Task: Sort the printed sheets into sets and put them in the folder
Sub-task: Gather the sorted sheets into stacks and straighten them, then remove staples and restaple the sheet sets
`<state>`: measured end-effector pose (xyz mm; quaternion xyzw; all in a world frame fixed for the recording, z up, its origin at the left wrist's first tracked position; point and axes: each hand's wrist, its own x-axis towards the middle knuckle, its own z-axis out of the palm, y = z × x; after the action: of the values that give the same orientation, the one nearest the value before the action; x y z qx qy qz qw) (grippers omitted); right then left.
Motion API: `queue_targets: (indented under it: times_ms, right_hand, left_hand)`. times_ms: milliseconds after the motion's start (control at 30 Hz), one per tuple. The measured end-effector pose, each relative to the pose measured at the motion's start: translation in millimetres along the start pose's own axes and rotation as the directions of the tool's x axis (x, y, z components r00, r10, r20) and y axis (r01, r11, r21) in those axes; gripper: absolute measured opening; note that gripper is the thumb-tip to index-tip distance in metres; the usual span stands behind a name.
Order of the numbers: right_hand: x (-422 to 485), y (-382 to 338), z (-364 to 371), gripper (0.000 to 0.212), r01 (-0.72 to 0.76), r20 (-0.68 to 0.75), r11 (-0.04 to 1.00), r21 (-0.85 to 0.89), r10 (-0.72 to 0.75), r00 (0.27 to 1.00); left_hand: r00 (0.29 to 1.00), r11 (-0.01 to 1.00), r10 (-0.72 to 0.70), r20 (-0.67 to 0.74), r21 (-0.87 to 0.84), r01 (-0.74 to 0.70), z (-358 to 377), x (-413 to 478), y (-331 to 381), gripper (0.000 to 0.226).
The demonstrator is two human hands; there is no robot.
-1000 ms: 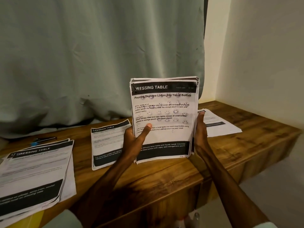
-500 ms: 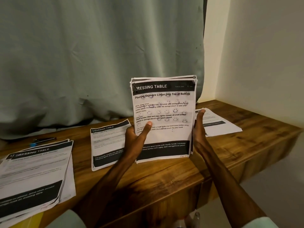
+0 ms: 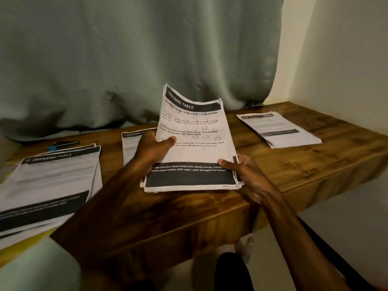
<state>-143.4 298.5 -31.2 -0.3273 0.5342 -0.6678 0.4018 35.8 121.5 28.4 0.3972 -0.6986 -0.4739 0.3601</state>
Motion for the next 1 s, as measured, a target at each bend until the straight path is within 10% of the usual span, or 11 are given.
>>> queue_targets:
  times_ms: [133, 400, 1000]
  right_hand:
    - [-12.1, 21.4, 14.8, 0.028, -0.051, 0.006, 0.998, -0.037, 0.052, 0.999]
    - [-18.5, 16.0, 20.1, 0.021, -0.083, -0.007, 0.995, -0.063, 0.083, 0.997]
    - [-25.3, 5.9, 24.2, 0.047, -0.173, -0.047, 0.984, -0.045, 0.171, 0.984]
  left_hand:
    - [0.977, 0.790, 0.211, 0.014, 0.587, -0.179, 4.6, -35.5, -29.2, 0.084]
    - [0.666, 0.613, 0.409, 0.624, 0.353, -0.707, 24.9, -82.9, -23.4, 0.063]
    - [0.685, 0.836, 0.347, 0.641, 0.120, -0.536, 22.8, -58.0, -24.8, 0.023]
